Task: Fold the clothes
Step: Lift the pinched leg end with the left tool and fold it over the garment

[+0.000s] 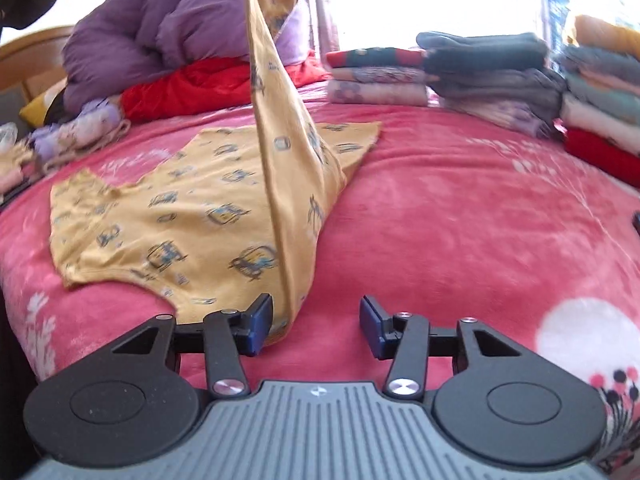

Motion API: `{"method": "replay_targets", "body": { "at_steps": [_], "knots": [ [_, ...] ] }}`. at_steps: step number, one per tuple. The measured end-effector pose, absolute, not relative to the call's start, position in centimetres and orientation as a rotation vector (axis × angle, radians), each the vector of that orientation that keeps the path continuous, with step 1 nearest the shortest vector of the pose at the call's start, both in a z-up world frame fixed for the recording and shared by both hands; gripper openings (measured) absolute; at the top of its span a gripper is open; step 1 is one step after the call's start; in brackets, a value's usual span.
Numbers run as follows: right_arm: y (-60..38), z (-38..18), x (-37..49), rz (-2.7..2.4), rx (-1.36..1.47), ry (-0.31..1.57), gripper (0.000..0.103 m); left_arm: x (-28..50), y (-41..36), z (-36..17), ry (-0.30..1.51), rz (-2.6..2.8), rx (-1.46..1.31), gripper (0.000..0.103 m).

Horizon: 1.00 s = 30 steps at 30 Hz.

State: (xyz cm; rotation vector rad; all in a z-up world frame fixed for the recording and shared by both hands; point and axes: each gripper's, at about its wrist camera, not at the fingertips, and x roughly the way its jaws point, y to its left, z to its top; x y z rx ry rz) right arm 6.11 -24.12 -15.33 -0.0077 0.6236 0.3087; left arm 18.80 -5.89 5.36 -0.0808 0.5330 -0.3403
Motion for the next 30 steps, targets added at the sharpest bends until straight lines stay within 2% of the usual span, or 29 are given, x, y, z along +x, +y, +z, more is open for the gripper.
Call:
{"method": "replay_targets", "body": {
  "at_steps": [5,12,15,20,25,30],
  "knots": [
    [-22.3,-15.4,5.8,0.323,-0.09,0.614,0.042,17.6,-1.1,4.6,0.537,-0.28,-0.144,0.001],
    [-21.1,-15.6,5.5,0.316,-0.169,0.599,0.041,16.1,3.5,2.8,0.538,-0.238,-0.208,0.001],
    [-20.7,-15.5,5.2,0.32,-0.199,0.587,0.037,15.7,5.0,2.1,0.533,-0.225,-0.222,0.001],
    [-19.8,-15.2,4.7,0.358,-0.256,0.564,0.012,15.0,8.2,0.4,0.539,-0.175,-0.254,0.001],
    [-18.1,-15.1,3.6,0.358,-0.381,0.521,0.012,15.8,10.9,-3.3,0.617,-0.13,-0.282,0.001],
    [-17.3,-15.3,3.3,0.366,-0.438,0.506,0.012,15.9,11.5,-4.5,0.599,-0.142,-0.265,0.001]
  ]
}}
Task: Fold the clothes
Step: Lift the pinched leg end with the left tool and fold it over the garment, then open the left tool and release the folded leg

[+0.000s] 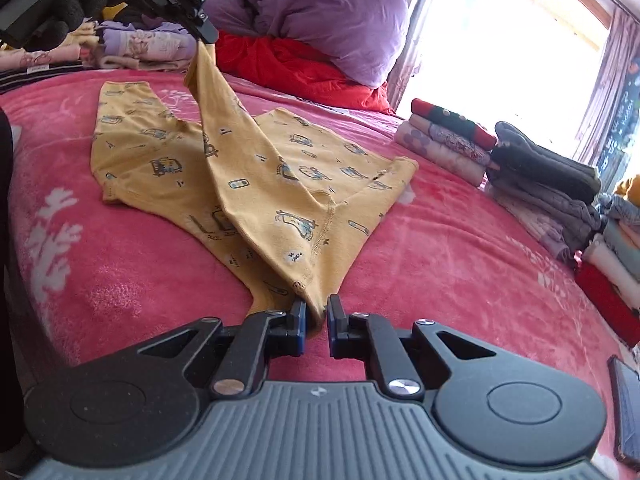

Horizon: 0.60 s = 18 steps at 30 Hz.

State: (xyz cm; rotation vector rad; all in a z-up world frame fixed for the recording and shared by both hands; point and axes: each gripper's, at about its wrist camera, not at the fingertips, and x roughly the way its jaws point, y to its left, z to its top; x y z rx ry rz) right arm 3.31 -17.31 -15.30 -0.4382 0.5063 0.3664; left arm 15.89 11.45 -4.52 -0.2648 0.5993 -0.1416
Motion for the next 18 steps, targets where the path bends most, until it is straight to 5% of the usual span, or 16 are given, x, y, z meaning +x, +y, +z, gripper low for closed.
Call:
{"method": "replay_targets", "body": {
  "at_steps": [7,11,16,18],
  "knots": [
    [-16.9,-15.6,3.0,0.39,-0.475,0.51,0.012,14.2,13.4,-3.9,0.464,-0.166,-0.33,0.001],
    [-16.6,-15.7,2.9,0.388,-0.488,0.513,0.012,15.3,14.6,-7.1,0.589,-0.076,-0.325,0.001],
    [-16.3,-15.7,2.6,0.381,-0.511,0.501,0.012,16.1,15.6,-10.2,0.719,0.053,-0.293,0.012],
    [-16.2,-15.6,2.4,0.379,-0.517,0.491,0.014,15.7,15.8,-9.6,0.689,0.071,-0.291,0.025]
  ]
}}
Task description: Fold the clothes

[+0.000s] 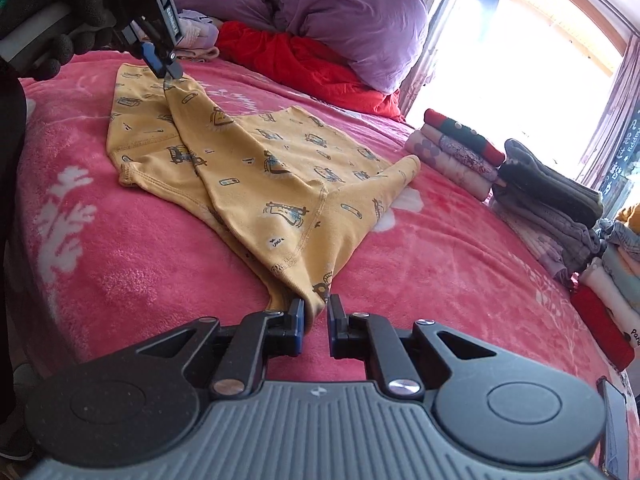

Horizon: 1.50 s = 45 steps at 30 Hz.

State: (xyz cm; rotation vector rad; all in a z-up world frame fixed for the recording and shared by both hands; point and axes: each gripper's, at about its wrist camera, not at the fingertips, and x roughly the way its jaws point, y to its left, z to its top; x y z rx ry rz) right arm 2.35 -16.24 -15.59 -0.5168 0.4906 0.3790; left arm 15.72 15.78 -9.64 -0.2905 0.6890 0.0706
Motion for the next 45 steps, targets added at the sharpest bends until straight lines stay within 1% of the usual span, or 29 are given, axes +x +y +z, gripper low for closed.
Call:
{"method": "replay_targets", "body": {
  "at_steps": [4,7,14,19,21,22,23,28,31,34,35,37,41,42,43,44,45],
  "knots": [
    [-16.0,-15.5,1.9,0.397,-0.546,0.465,0.014,14.9,15.1,-7.8,0.615,0.084,-0.263,0.026],
    [-15.7,-15.3,1.6,0.418,-0.568,0.459,0.012,14.7,13.5,-7.1,0.594,0.01,-0.256,0.027],
    [-14.3,-15.4,-0.1,0.511,-0.685,0.492,0.012,15.1,9.4,-8.4,0.643,-0.11,-0.199,0.027],
    [-14.7,-13.7,-0.9,0.537,-0.628,0.454,0.015,14.8,7.7,-8.7,0.653,-0.184,-0.177,0.027],
    [-14.9,-13.6,-0.5,0.516,-0.606,0.458,0.021,14.6,7.2,-8.8,0.654,-0.204,-0.184,0.027],
    [-15.0,-13.7,-0.3,0.497,-0.6,0.46,0.031,14.5,7.0,-8.8,0.656,-0.226,-0.191,0.027],
    [-15.1,-13.8,0.0,0.478,-0.594,0.462,0.037,14.3,6.8,-8.7,0.658,-0.254,-0.196,0.027],
    [-15.3,-14.4,1.4,0.426,-0.552,0.471,0.045,15.4,4.2,-8.7,0.68,-0.351,-0.213,0.03],
    [-15.3,-14.9,1.7,0.425,-0.539,0.471,0.045,18.8,2.3,-8.9,0.711,-0.412,-0.249,0.032],
    [-15.4,-15.0,1.7,0.425,-0.531,0.449,0.041,23.5,0.6,-9.7,0.755,-0.444,-0.285,0.032],
    [-15.5,-14.9,1.8,0.429,-0.521,0.45,0.037,25.1,0.1,-10.0,0.769,-0.433,-0.295,0.032],
    [-15.6,-15.0,2.2,0.438,-0.504,0.478,0.035,28.2,-0.4,-10.9,0.814,-0.432,-0.347,0.032],
    [-15.8,-15.2,2.6,0.445,-0.475,0.496,0.035,32.0,-1.6,-12.1,0.852,-0.458,-0.42,0.032],
    [-15.8,-15.2,2.6,0.448,-0.468,0.498,0.035,32.3,-2.4,-11.9,0.848,-0.474,-0.403,0.027],
    [-15.9,-15.2,2.7,0.451,-0.46,0.502,0.035,32.5,-3.5,-11.7,0.835,-0.484,-0.355,0.018],
    [-16.0,-15.2,2.8,0.454,-0.453,0.506,0.035,32.1,-5.0,-11.2,0.803,-0.478,-0.242,0.003],
    [-16.0,-15.2,2.9,0.457,-0.447,0.511,0.035,31.6,-6.6,-10.7,0.77,-0.471,-0.13,0.003]
  ]
}}
